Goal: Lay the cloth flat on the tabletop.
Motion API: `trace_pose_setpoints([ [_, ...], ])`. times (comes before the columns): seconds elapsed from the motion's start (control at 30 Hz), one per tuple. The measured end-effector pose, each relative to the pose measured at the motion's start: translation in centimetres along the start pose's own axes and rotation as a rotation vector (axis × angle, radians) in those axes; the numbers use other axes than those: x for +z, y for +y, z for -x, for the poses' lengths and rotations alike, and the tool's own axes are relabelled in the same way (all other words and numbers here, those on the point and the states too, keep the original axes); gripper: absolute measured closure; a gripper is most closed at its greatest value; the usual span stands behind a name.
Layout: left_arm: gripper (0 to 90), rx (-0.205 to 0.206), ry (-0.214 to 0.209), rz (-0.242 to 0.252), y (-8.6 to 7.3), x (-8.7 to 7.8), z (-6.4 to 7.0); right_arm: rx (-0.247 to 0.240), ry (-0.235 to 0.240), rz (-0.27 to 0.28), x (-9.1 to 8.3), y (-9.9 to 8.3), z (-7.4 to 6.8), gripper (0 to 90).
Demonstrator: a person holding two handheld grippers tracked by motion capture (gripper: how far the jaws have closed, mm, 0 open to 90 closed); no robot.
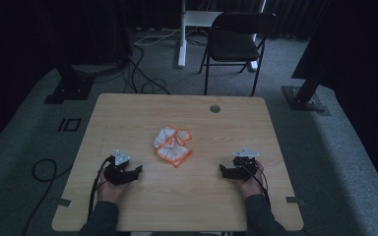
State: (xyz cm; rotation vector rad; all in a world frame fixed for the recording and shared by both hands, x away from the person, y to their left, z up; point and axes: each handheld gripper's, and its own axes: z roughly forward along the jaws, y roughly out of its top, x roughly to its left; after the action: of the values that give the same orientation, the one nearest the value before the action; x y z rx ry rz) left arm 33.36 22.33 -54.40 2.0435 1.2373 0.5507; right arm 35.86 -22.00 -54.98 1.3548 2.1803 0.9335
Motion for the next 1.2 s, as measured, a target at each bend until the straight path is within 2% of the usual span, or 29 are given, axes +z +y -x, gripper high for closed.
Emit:
trace_pose_setpoints([
  [0.37,38.0,-0.003,0.005,0.001,0.0,0.0,0.1,-0.002,0.0,0.0,0.0,0.0,-0.1,10.4],
  [0.57,47.3,-0.013,0.006,0.001,0.1,-0.1,0.1,-0.008,0.007,0.003,-0.1,-0.1,-0.2,13.8],
  [0.6,48.6,-0.031,0.0,-0.003,0.1,-0.2,-0.1,-0.007,0.007,0.003,-0.2,-0.1,-0.2,14.2],
  [0.7,50.1,-0.043,-0.01,-0.011,0.2,-0.3,-0.2,-0.008,0.007,0.004,-0.2,-0.1,-0.2,14.6],
  [0.9,52.5,0.009,-0.02,-0.021,0.9,-0.6,0.6,-0.008,0.008,0.012,-0.3,-0.1,-0.3,17.9],
  [1.1,55.8,0.049,-0.027,-0.017,1.8,-0.6,1.3,-0.014,0.012,0.015,-0.5,-0.1,-0.3,26.4],
  [1.2,56.0,0.054,-0.034,-0.011,2.2,-0.5,1.6,-0.023,0.018,0.011,-0.6,-0.1,-0.5,32.8],
])
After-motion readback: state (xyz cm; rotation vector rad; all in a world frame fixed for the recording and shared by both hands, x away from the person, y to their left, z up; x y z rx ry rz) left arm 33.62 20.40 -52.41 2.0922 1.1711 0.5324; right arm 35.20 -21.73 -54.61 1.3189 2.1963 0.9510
